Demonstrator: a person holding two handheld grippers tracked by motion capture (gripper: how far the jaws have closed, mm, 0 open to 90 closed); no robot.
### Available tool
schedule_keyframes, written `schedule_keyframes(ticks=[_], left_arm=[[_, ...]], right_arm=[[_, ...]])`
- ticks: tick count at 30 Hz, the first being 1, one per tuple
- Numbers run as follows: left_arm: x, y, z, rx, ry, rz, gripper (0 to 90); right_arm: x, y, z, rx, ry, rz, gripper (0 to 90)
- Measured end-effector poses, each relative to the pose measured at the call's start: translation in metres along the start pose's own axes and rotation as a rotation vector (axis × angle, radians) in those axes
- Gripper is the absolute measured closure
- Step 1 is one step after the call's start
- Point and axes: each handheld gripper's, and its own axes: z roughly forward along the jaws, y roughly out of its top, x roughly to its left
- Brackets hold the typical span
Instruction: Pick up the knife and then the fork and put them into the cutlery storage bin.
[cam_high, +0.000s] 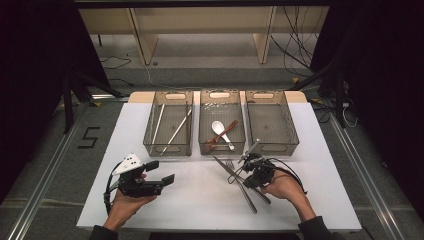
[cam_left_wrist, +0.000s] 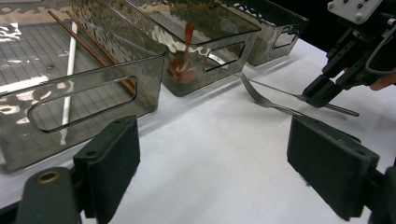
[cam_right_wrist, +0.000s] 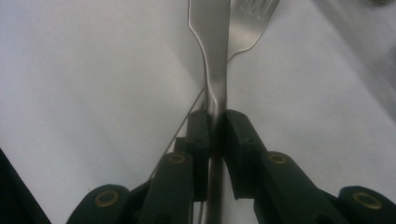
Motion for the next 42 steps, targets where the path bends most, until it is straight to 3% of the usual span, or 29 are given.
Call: schedule_keyframes(ticks=[11,24,42], left_arm=[[0.000,0.000,0.000,0.001,-0.001,-0.002,16.8],[0.000,0.000,0.000,0.003,0.000,-0.003,16.8],[0.002,0.000,-0.002,-0.009,0.005,-0.008,16.8]], right_arm=[[-0.005,-0.002,-0.005,-0.041,0.035,0.020,81.0],[-0.011,-0.005,-0.014,-0.082,0.039,0.043,81.0],[-0.041,0.003,-0.062,-0.227,-0.012,0.121,81.0]])
